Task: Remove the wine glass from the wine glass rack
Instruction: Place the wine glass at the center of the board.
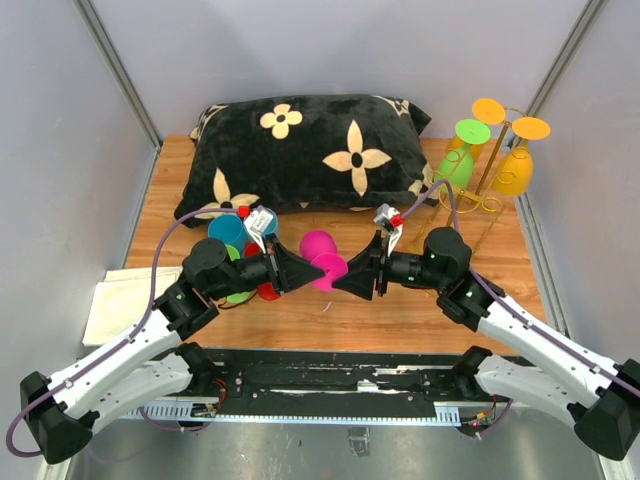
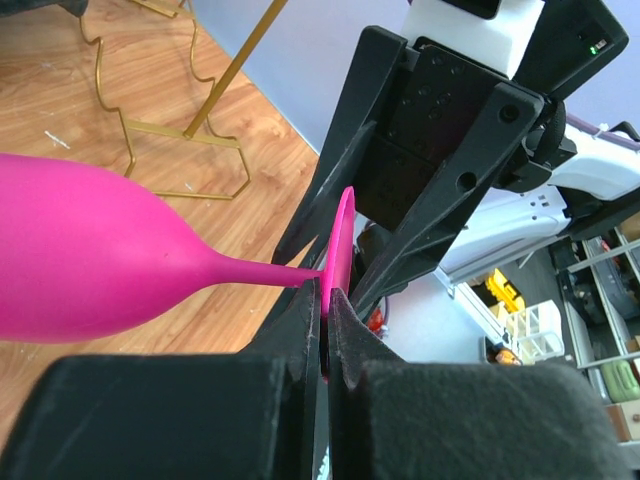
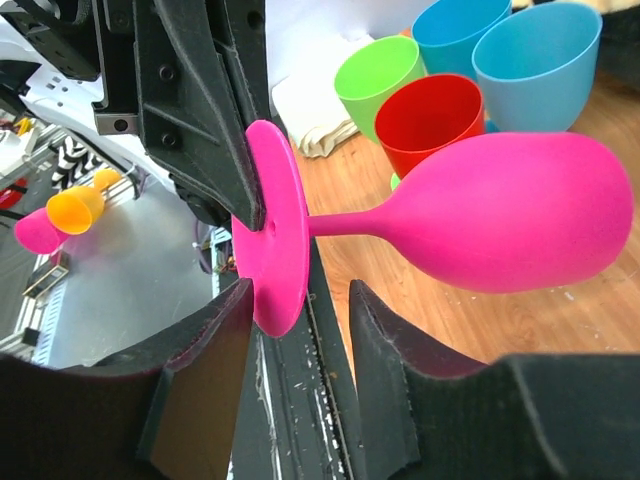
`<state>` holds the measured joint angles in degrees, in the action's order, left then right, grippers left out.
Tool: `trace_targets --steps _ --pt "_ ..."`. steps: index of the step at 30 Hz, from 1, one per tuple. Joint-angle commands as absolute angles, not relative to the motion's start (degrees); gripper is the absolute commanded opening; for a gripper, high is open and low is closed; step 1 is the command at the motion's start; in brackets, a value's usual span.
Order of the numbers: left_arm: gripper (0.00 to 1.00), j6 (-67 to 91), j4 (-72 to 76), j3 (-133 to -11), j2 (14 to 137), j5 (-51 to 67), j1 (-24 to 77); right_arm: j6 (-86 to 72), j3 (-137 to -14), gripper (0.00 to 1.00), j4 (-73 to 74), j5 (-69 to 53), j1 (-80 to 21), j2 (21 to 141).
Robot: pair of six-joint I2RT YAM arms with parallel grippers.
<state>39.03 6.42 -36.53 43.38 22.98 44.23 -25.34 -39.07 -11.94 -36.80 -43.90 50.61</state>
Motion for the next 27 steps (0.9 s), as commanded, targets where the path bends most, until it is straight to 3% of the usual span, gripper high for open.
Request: trace_targets --steps 1,7,11,13,21,27 --pt "0.00 38.40 9.61 -35.74 42.50 22.52 44.39 -28.05 -41.53 0.39 -15.81 -39.55 -45.03 53.07" --pt "0.00 38.46 9.78 -35.35 42.71 22.48 44.41 -32.95 -41.35 0.22 -21.81 -39.52 -45.16 55.99" --pt "0.01 38.26 9.12 -35.41 42.40 21.67 44.39 -32.32 -42.15 0.01 -20.17 -40.68 -45.25 57.31" --pt "0.03 37.92 8.26 -35.58 41.99 20.94 44.38 -30.52 -42.51 0.01 -18.00 -39.76 -45.32 57.39" --pt "0.36 34.79 3.06 -37.58 39.37 17.07 44.38 -25.57 -41.16 0.01 -16.40 -37.16 -46.53 55.37" --pt "0.80 27.19 -15.21 -46.26 38.02 6.40 44.34 -11.35 -40.66 0.01 -10.74 -31.97 -52.64 53.48"
